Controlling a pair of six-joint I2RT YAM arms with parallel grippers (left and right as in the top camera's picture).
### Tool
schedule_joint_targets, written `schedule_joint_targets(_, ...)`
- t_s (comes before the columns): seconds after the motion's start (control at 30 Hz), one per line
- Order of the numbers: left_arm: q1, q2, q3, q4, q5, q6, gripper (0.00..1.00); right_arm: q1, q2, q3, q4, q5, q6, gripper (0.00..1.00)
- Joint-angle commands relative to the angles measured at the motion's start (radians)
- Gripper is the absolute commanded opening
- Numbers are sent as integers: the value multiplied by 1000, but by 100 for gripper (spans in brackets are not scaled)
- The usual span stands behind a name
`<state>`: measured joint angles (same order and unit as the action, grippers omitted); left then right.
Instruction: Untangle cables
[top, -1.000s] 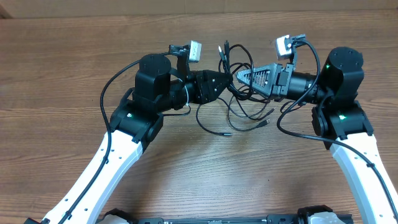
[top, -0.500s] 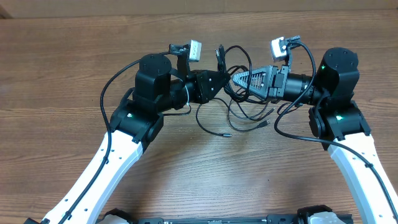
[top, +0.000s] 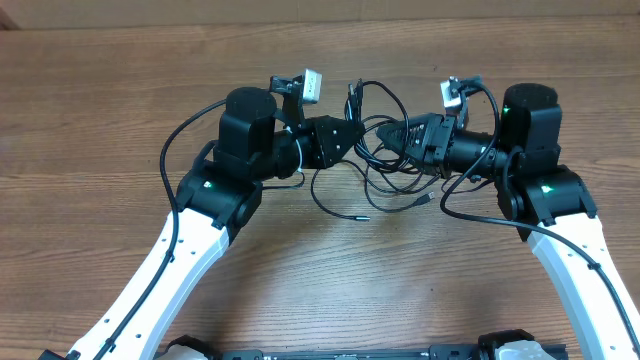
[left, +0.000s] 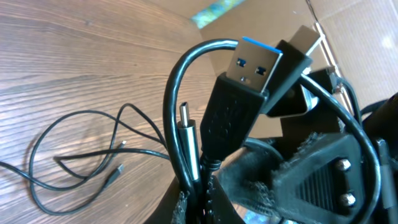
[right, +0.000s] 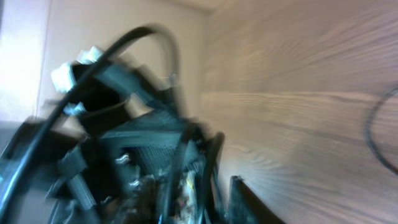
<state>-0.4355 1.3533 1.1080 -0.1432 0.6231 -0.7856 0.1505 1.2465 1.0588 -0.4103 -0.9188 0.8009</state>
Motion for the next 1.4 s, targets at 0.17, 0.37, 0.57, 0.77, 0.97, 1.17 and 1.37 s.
schedule_joint_targets(0.17,50,6,18,-41,-6,11,4,-1,-6,21,-126,349,-103,68)
schedule_joint_targets(0.37,77,6,18,-90,-37,-34,4,-1,-6,21,-167,426,-103,91)
schedule_joint_targets(0.57,84,6,18,-152,-118,-149,4,-1,-6,21,-227,447,-87,100)
schedule_joint_targets(0.77,84,6,18,-204,-194,-273,4,-1,-6,21,-272,360,-3,100)
schedule_joint_targets(0.97,84,6,18,-304,-251,-525,4,-1,-6,21,-226,171,22,100)
schedule_joint_targets(1.17,84,6,18,-364,-256,-688,4,0,-6,21,-202,130,42,95)
schedule_joint_targets(1.37,82,6,18,-366,-251,-716,4,27,-6,21,-188,127,68,73)
